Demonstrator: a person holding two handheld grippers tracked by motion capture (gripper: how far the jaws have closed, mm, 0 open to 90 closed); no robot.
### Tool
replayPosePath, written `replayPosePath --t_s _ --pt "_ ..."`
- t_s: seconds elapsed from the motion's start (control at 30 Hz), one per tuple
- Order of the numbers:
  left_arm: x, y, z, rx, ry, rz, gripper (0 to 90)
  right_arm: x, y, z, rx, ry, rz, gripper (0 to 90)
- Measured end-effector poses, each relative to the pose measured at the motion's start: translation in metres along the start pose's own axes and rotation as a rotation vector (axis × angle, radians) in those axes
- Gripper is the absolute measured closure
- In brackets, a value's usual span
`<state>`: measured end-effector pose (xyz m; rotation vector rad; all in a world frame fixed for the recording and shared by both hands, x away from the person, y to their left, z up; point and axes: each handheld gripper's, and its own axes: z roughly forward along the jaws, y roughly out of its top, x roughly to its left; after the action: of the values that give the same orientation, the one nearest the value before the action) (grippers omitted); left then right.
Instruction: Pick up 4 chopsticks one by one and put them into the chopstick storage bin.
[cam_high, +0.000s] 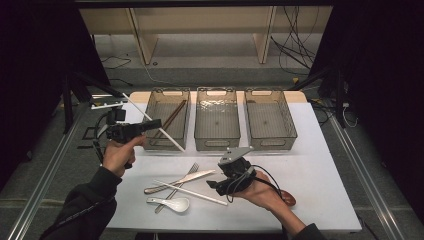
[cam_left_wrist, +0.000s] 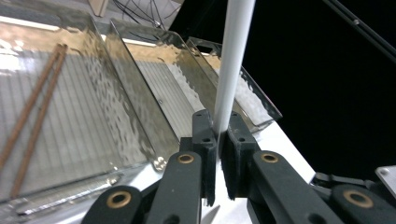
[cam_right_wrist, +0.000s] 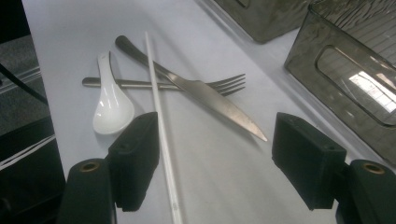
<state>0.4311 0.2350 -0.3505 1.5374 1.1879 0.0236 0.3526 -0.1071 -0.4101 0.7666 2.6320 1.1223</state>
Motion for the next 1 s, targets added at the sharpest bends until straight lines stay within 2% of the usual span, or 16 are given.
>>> replayPosePath --t_s 0.37,0.63,1.0 --pt "0.014 0.026 -0.001 -0.011 0.060 0.000 84.2 0.000 -0.003 -0.006 -0.012 0.002 0.002 32.2" --pt "0.020 0.040 0.006 -0.011 0.109 -0.001 84.1 0.001 -0.003 -0.005 -0.009 0.005 -0.001 32.1" --pt "0.027 0.043 0.033 0.053 0.173 0.008 83.8 0.003 -0.003 -0.005 -0.017 0.014 -0.004 30.7"
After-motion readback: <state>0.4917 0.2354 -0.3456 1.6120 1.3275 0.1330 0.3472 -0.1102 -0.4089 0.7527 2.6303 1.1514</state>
